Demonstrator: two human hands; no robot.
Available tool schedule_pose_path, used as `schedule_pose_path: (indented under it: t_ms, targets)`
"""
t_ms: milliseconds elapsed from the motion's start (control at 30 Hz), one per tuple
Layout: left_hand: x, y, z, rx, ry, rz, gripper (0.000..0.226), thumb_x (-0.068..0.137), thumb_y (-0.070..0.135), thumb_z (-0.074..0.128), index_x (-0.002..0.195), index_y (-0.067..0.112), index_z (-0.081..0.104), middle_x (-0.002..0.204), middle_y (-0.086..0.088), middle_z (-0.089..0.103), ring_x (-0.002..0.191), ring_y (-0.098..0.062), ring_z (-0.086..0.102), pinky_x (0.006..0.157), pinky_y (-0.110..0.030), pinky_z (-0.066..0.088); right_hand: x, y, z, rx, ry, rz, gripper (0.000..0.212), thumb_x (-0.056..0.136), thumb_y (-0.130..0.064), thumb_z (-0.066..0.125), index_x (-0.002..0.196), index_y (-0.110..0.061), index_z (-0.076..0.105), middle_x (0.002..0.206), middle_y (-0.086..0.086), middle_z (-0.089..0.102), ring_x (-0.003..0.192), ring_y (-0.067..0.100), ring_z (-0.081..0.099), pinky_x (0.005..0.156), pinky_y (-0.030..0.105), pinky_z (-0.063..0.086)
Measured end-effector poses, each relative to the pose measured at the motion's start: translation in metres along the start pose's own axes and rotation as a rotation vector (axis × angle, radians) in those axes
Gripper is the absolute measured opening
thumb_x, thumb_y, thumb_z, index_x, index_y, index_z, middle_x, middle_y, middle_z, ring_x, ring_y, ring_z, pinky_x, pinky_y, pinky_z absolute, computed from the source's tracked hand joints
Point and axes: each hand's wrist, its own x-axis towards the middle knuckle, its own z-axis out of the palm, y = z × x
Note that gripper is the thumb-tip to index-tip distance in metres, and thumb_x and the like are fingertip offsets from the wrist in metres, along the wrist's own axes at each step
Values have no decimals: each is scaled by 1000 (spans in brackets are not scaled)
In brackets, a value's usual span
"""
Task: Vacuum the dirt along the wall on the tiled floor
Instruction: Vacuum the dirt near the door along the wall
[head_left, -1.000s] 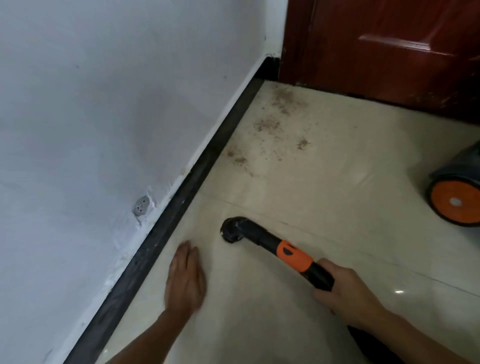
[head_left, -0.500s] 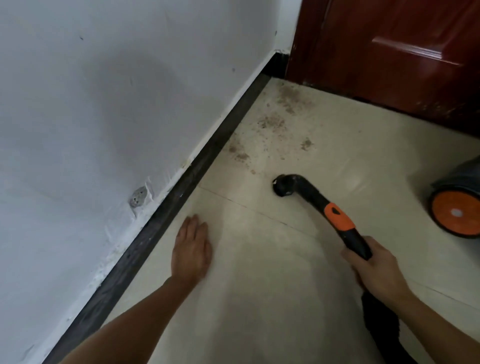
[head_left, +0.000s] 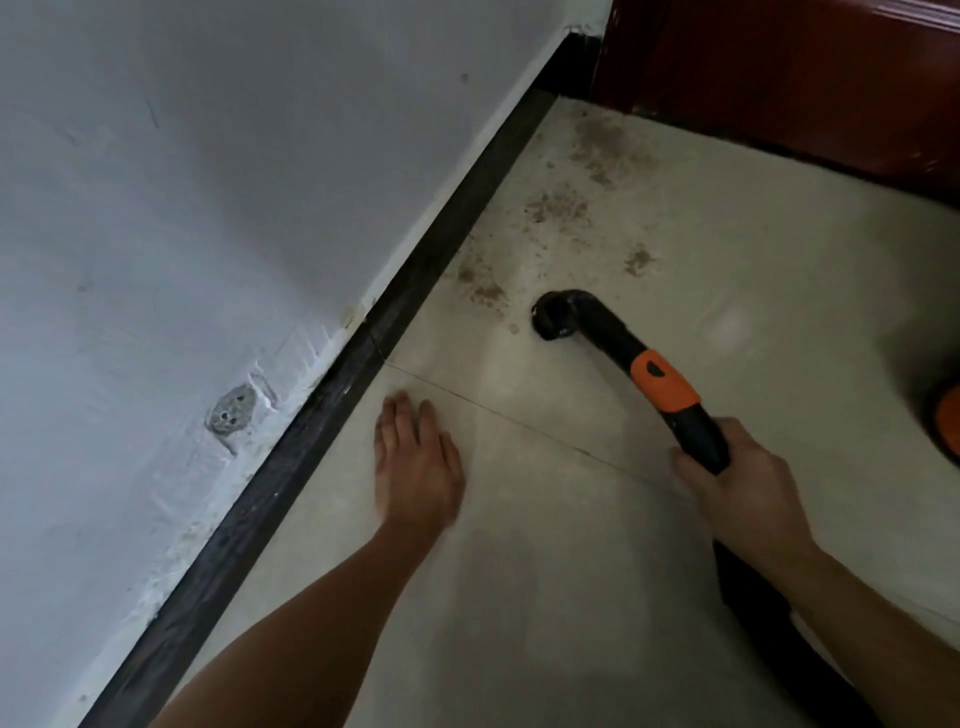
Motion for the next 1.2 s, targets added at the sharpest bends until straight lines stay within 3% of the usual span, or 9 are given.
schedule_pose_path:
  t_ms: [133, 333, 433, 633, 767, 967, 1200]
  targets:
    - [-1, 0, 0, -8, 16, 0, 58, 100, 37, 20, 147, 6, 35, 157, -21, 21, 147, -33, 12, 119, -40, 6, 37, -23, -1, 45, 15, -32, 28, 88, -25, 67, 113, -15, 59, 73, 10, 63, 63, 30, 63, 60, 39, 54]
    - [1, 1, 0, -1, 9, -1, 57, 100, 36, 22, 148, 6, 33, 158, -20, 18, 148, -32, 9, 119, -39, 3, 7, -19, 12, -12, -99, -82, 25, 87, -26, 69, 109, -23, 56, 69, 5, 61, 62, 26, 61, 54, 33, 44]
    - [1, 1, 0, 7, 10, -11, 57, 101, 36, 23, 148, 6, 33, 158, -20, 19, 148, -32, 9, 119, -39, 3, 33, -26, 13, 26, -9, -73, 27, 85, -26, 69, 110, -18, 60, 71, 8, 62, 65, 31, 62, 61, 39, 51]
    - [0, 2, 0, 10, 16, -6, 56, 101, 35, 24, 147, 6, 35, 157, -20, 21, 148, -32, 12, 119, -40, 5, 36, -34, 25, 100, -102, -119, 20, 85, -25, 69, 101, -22, 58, 70, 11, 63, 60, 31, 62, 58, 41, 54]
    - [1, 1, 1, 26, 24, -5, 57, 100, 36, 25, 147, 6, 36, 157, -21, 22, 148, -33, 13, 119, -40, 4, 56, -46, 25, 137, -50, -86, 18, 85, -26, 69, 99, -19, 59, 71, 13, 63, 62, 33, 63, 60, 43, 56]
    - [1, 2, 1, 30, 16, -5, 58, 101, 38, 20, 150, 8, 31, 159, -19, 15, 149, -30, 5, 118, -38, -1, 56, -59, 37, 197, -149, -118, 13, 87, -20, 68, 95, -19, 58, 65, 10, 61, 48, 23, 57, 48, 30, 48]
    - [0, 1, 2, 62, 14, -12, 56, 101, 37, 26, 147, 5, 35, 157, -21, 22, 148, -33, 13, 118, -42, 7, 101, -82, 43, 180, -80, -130, 17, 84, -26, 68, 94, -17, 57, 73, 15, 64, 57, 33, 63, 57, 41, 55]
